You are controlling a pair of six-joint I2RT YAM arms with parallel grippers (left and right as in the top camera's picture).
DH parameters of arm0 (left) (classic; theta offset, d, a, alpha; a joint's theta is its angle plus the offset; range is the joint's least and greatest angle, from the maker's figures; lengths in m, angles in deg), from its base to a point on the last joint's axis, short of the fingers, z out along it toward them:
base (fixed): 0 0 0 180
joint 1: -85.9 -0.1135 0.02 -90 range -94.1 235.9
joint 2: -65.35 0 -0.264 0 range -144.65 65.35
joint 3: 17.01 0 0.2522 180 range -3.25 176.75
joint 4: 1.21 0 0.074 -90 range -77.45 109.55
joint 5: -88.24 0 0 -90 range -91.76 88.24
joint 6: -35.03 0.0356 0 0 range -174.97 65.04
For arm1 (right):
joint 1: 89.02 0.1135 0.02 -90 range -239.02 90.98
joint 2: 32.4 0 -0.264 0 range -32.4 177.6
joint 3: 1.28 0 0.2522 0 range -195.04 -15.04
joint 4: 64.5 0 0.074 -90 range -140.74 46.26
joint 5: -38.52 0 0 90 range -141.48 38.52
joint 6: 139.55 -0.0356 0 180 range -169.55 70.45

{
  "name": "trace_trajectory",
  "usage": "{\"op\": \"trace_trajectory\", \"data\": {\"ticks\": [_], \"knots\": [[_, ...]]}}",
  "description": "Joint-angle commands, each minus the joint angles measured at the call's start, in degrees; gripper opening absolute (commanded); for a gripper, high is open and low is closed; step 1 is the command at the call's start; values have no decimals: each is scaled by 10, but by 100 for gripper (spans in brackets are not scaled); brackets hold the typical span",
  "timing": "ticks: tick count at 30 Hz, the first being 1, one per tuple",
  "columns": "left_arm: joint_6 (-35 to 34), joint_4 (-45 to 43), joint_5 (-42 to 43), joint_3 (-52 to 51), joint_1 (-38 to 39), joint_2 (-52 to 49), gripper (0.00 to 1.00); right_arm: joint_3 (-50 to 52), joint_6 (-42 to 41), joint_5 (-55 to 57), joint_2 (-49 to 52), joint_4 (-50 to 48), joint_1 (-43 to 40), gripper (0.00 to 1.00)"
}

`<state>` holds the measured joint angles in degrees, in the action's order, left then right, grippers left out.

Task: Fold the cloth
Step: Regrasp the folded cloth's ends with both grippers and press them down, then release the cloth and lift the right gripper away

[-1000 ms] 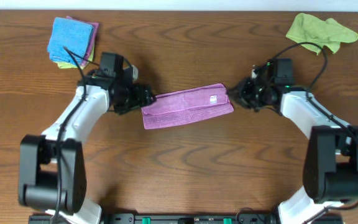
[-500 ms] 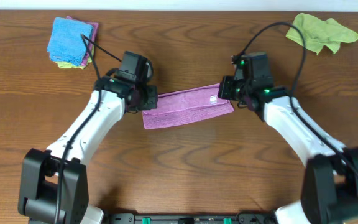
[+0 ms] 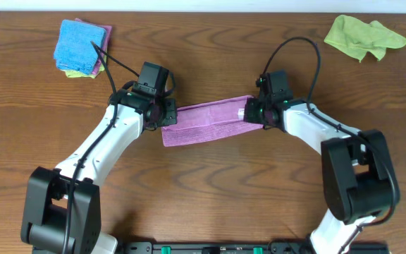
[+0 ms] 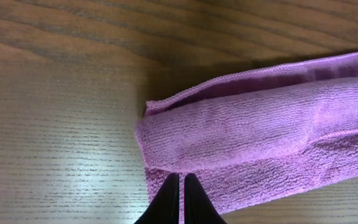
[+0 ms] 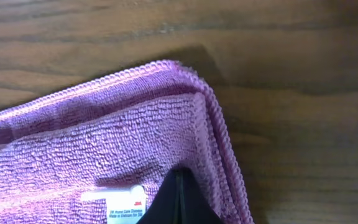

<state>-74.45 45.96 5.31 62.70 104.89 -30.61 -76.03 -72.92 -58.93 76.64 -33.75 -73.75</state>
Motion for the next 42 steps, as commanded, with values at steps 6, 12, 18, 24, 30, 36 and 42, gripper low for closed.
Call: {"op": "trace_trajectory", "data": {"ticks": [6, 12, 18, 24, 30, 36, 42], "knots": [[-3, 3, -11, -3, 2, -4, 6, 5, -19, 2, 12, 101, 16, 2], [-2, 1, -12, -7, 2, -4, 6, 4, -38, -45, 12, 131, 17, 2], [2, -52, -14, -47, 2, -11, 6, 4, -45, -86, 12, 137, 17, 1], [2, -76, -11, -59, 2, -39, 6, 2, -45, -126, -3, 136, 16, 1], [2, -75, -11, -59, 2, -88, 6, 2, -44, -127, -77, 160, 15, 26], [-5, -75, -17, -59, 2, -108, 6, 2, -28, -125, -188, 207, -13, 72], [-25, -47, -17, -60, 2, -109, 6, 9, 57, -149, -249, 276, -125, 88]]}}
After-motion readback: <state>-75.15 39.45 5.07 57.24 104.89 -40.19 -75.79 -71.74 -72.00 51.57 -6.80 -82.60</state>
